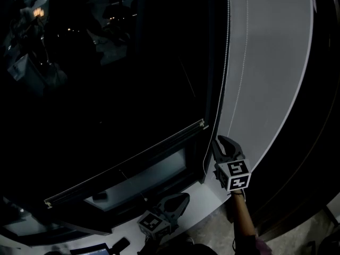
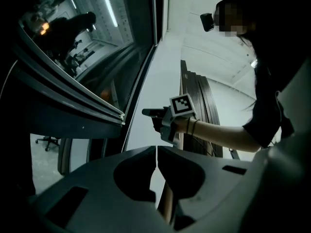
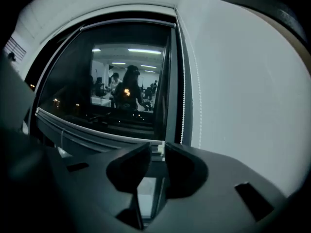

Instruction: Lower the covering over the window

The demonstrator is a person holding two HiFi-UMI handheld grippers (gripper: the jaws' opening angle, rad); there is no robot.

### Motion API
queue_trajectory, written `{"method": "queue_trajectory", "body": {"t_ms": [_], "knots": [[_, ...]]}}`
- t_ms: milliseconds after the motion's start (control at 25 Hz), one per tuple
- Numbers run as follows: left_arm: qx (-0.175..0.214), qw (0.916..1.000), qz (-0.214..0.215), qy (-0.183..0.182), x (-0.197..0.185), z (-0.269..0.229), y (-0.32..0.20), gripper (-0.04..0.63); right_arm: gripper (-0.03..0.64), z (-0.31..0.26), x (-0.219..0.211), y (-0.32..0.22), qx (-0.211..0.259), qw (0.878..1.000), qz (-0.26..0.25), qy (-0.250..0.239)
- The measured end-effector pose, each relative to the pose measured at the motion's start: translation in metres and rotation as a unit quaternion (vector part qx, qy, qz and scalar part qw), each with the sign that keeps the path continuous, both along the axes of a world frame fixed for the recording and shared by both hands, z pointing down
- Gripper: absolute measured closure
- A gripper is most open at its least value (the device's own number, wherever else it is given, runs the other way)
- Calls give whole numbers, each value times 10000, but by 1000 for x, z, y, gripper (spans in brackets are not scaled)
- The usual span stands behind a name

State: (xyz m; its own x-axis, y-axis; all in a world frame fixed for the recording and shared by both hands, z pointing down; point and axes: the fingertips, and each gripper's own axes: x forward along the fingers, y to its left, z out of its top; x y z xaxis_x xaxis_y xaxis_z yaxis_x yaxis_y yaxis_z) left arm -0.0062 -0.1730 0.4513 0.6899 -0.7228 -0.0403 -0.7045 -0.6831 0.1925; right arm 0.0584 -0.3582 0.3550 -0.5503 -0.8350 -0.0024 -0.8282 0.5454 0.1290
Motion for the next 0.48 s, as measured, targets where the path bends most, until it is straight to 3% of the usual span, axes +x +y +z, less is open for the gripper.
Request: {"method": "queue_trajectory", "body": {"t_ms": [280, 480], "knots": [[27, 10000, 66, 57, 2, -3, -24, 594, 523, -20, 1, -76, 59, 9976, 602, 333], [35, 9996, 259, 81, 0, -7, -39, 594, 523, -35, 13, -96, 111, 9954, 920, 222]]}}
